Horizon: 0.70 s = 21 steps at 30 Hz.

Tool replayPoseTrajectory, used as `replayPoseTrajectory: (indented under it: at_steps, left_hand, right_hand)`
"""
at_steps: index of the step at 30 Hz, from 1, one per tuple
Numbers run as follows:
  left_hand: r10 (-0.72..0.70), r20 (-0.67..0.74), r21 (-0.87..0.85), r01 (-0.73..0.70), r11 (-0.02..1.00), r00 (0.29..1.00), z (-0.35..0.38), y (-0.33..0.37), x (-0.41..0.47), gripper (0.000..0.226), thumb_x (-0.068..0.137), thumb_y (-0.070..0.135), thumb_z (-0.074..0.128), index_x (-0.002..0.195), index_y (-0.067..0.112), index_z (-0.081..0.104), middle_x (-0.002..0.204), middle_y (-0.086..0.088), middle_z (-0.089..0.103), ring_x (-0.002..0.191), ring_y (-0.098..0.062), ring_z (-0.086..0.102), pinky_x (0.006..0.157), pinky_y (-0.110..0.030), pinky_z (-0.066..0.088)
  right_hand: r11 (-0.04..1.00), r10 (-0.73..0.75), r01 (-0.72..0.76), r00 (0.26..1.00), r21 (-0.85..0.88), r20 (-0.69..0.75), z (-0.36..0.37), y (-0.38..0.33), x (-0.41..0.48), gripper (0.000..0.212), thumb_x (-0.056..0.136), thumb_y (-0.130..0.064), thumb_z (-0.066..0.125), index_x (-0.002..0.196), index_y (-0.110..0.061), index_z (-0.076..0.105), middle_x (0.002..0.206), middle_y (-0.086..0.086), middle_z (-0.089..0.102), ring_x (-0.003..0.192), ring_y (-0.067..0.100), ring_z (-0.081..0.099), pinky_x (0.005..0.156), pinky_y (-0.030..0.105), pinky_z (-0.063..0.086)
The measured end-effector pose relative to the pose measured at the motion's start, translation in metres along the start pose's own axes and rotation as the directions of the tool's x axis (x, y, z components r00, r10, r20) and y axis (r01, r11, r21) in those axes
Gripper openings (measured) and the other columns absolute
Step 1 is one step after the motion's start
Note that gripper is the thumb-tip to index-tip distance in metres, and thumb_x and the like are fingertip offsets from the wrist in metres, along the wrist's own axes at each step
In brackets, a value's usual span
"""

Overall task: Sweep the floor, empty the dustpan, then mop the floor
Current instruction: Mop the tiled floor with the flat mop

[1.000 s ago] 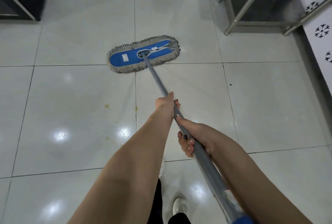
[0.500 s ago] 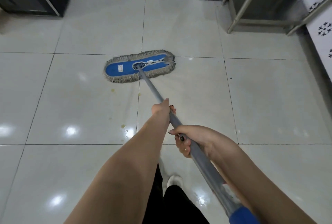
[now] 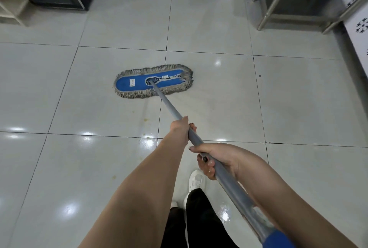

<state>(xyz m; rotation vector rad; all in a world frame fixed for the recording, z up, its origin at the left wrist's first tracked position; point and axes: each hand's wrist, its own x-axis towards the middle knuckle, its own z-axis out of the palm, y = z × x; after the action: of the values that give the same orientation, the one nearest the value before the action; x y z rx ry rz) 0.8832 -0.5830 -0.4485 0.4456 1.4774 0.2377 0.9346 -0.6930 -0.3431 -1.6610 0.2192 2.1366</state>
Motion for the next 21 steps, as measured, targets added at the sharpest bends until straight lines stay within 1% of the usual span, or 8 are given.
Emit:
replayPoseTrajectory:
  at_steps: [4,7,9,11,14,16,18,21]
  left_hand:
    - [-0.017,0.023,0.076,0.015,0.997,1.0,-0.031,-0.026,-0.024,0.028,0.1,0.022,0.044,0.075,0.008,0.042,0.056,-0.004,0.046,0.033,-0.012,0.043,0.039,-0.019,0.037]
    - [-0.03,0.048,0.145,0.022,0.989,0.998,-0.051,-0.041,-0.044,0.026,0.101,0.025,0.042,0.081,0.009,0.044,0.059,-0.002,0.047,0.039,-0.011,0.046,0.039,-0.021,0.039]
    - [-0.049,0.075,0.119,0.04,0.992,0.996,-0.059,-0.056,-0.055,0.019,0.101,0.024,0.041,0.093,0.007,0.044,0.06,-0.003,0.047,0.036,-0.011,0.048,0.041,-0.022,0.04]
    - [-0.054,0.093,0.102,0.044,0.994,0.994,-0.064,-0.074,-0.064,0.016,0.101,0.023,0.041,0.098,0.007,0.043,0.06,-0.003,0.046,0.028,-0.009,0.048,0.044,-0.023,0.04]
    - [-0.088,0.11,0.083,0.079,0.993,0.99,-0.073,-0.105,-0.079,0.022,0.101,0.025,0.042,0.087,0.008,0.044,0.06,-0.003,0.049,0.04,-0.011,0.05,0.046,-0.023,0.04]
    - [-0.09,0.107,0.06,0.084,0.995,0.99,-0.076,-0.124,-0.087,0.029,0.101,0.025,0.042,0.077,0.009,0.043,0.049,-0.002,0.053,0.044,-0.012,0.049,0.047,-0.023,0.04]
    - [-0.085,0.093,0.038,0.081,0.996,0.992,-0.076,-0.147,-0.096,0.031,0.101,0.025,0.041,0.074,0.009,0.041,0.035,-0.001,0.05,0.05,-0.014,0.046,0.049,-0.024,0.04]
    - [-0.082,0.071,0.028,0.08,0.996,0.994,-0.069,-0.185,-0.112,0.033,0.101,0.026,0.041,0.073,0.008,0.04,0.046,-0.003,0.051,0.052,-0.015,0.046,0.05,-0.025,0.041]
  right_hand:
    - [1.0,-0.013,0.013,0.999,0.017,-0.04,0.029,0.039,-0.009,0.042,0.092,-0.039,0.058,0.065,-0.013,0.039,0.035,-0.002,0.04,0.022,0.003,0.033,0.027,0.01,0.03]
    - [1.0,-0.021,0.022,0.998,0.01,-0.063,0.045,0.067,-0.014,0.045,0.091,-0.046,0.057,0.066,-0.012,0.04,0.035,-0.002,0.04,0.022,0.004,0.034,0.027,0.01,0.03]
    - [1.0,-0.01,0.01,0.997,0.002,-0.082,0.049,0.085,-0.019,0.047,0.09,-0.05,0.055,0.066,-0.011,0.041,0.036,-0.002,0.041,0.022,0.004,0.034,0.027,0.01,0.03]
    - [1.0,0.006,-0.005,0.995,0.006,-0.1,0.05,0.105,-0.026,0.049,0.09,-0.052,0.054,0.067,-0.01,0.041,0.035,-0.002,0.041,0.023,0.004,0.033,0.027,0.01,0.03]
    - [1.0,0.012,-0.01,0.992,0.012,-0.126,0.05,0.139,-0.034,0.05,0.089,-0.052,0.055,0.067,-0.009,0.043,0.037,-0.001,0.041,0.023,0.004,0.033,0.028,0.009,0.03]
    - [1.0,0.017,-0.016,0.991,0.005,-0.131,0.047,0.16,-0.037,0.05,0.089,-0.052,0.055,0.068,-0.009,0.043,0.037,-0.001,0.041,0.023,0.005,0.033,0.028,0.009,0.03]
    - [1.0,0.013,-0.014,0.99,-0.007,-0.137,0.041,0.184,-0.042,0.052,0.09,-0.054,0.052,0.066,-0.009,0.041,0.034,-0.001,0.039,0.022,0.006,0.032,0.028,0.009,0.03]
    - [1.0,0.002,-0.005,0.988,-0.019,-0.153,0.026,0.22,-0.051,0.052,0.092,-0.054,0.047,0.068,-0.008,0.042,0.032,-0.001,0.038,0.021,0.006,0.032,0.028,0.008,0.029]
